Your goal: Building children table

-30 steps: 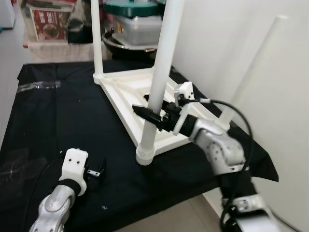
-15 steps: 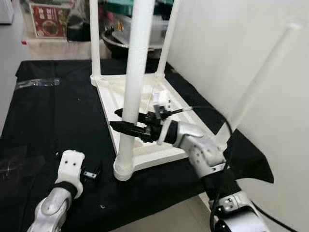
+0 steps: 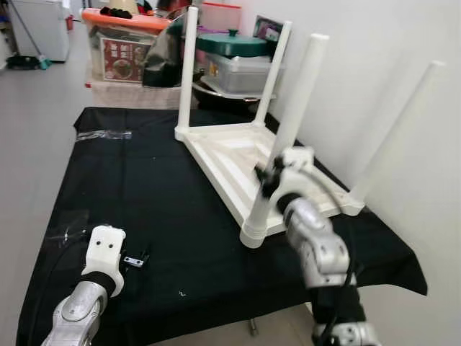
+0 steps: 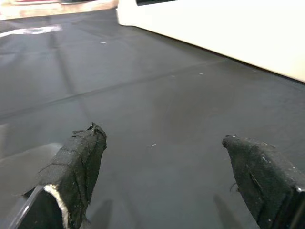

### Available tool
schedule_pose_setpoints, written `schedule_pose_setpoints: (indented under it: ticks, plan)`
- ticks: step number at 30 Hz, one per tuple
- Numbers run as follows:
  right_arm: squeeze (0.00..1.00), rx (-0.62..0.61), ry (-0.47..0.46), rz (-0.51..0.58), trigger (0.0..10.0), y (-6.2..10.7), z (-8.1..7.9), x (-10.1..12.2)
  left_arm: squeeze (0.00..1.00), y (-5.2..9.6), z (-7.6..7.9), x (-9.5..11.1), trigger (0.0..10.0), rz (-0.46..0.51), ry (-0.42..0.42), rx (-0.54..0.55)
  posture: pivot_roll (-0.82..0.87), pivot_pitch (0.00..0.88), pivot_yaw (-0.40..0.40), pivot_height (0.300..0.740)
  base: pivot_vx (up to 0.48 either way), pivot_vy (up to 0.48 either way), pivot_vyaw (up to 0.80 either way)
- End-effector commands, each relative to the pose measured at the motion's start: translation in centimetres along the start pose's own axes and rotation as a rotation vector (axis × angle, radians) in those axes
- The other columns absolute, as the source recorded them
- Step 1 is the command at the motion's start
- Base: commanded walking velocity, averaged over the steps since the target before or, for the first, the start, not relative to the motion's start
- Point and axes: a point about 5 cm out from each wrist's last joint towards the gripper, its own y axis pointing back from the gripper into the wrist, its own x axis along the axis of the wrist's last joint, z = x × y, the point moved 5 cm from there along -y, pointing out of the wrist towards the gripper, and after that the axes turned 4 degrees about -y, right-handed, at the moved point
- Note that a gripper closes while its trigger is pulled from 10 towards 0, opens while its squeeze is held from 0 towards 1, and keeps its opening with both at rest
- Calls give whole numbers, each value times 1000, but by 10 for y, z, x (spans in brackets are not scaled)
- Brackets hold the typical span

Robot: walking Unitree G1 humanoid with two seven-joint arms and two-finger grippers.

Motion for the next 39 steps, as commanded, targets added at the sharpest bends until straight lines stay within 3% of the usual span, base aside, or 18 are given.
schedule_pose_setpoints:
  ticks: [1,2,3,4,6,7,8,13,14,22,23,24,29,33,35,36,38,39]
  plan:
    - [1000,136,-38,30,10000,-4,-22,14,0,-2,5,-2,10000,-8,-6,-21,174,0,-135,740,0,0,0]
    - [761,265,-40,38,10000,-6,-36,24,0,-3,4,-1,10000,-6,-7,-21,173,0,-136,740,0,0,0]
    - [0,395,-64,51,10000,-4,-47,36,0,-3,4,-1,10000,-4,-7,-21,170,0,-134,740,0,0,0]
    - [0,395,-64,51,10000,-4,-47,36,0,-3,4,-1,10000,-4,-7,-21,170,0,-134,740,0,0,0]
    - [0,689,-45,96,10000,11,-65,57,0,-4,4,-2,10000,-4,-6,-21,175,0,-133,740,0,0,0]
    - [0,689,-45,96,10000,11,-65,57,0,-4,4,-2,10000,-4,-6,-21,175,0,-133,740,0,0,0]
    - [0,844,8,99,10000,16,-69,59,0,-4,6,-3,10000,-6,-6,-25,177,0,-133,740,0,0,0]
    - [0,915,72,49,10000,8,-75,47,0,-5,9,-1,10000,-2,-7,-35,191,0,-140,740,0,0,0]
    - [0,965,94,5,10000,-1,-86,37,0,-3,7,1,10000,2,-11,-26,228,0,-167,740,0,0,0]
    - [0,935,140,-45,10000,-21,-103,24,0,0,2,0,10000,0,-9,3,248,0,-182,740,0,0,0]
    - [0,958,130,-27,4157,-22,-109,27,0,3,3,0,10000,0,-7,1,261,0,-185,740,0,0,0]
    - [0,998,100,6,0,-20,-112,33,0,5,4,-1,10000,-2,-8,-1,262,0,-186,740,0,0,0]
    - [0,1040,71,54,0,-17,-110,44,0,8,3,-1,10000,-6,-7,0,256,0,-182,740,0,0,0]
    - [0,808,151,26,0,-36,-89,39,0,6,1,-1,10000,-7,-12,-4,242,0,-172,740,0,0,0]
    - [0,204,131,-7,0,-63,-27,31,0,3,1,-1,10000,-6,-13,-7,215,0,-156,740,0,0,0]
    - [0,204,131,-7,0,-63,-27,31,0,3,1,-1,10000,-6,-13,-7,215,0,-156,740,0,0,0]
    - [0,-191,83,2,0,-54,18,16,0,1,5,-1,10000,-8,-9,-18,207,0,-143,740,0,0,0]
    - [0,-242,63,-3,0,-43,17,5,0,1,8,-2,10000,-10,-9,-30,204,0,-128,740,0,0,0]
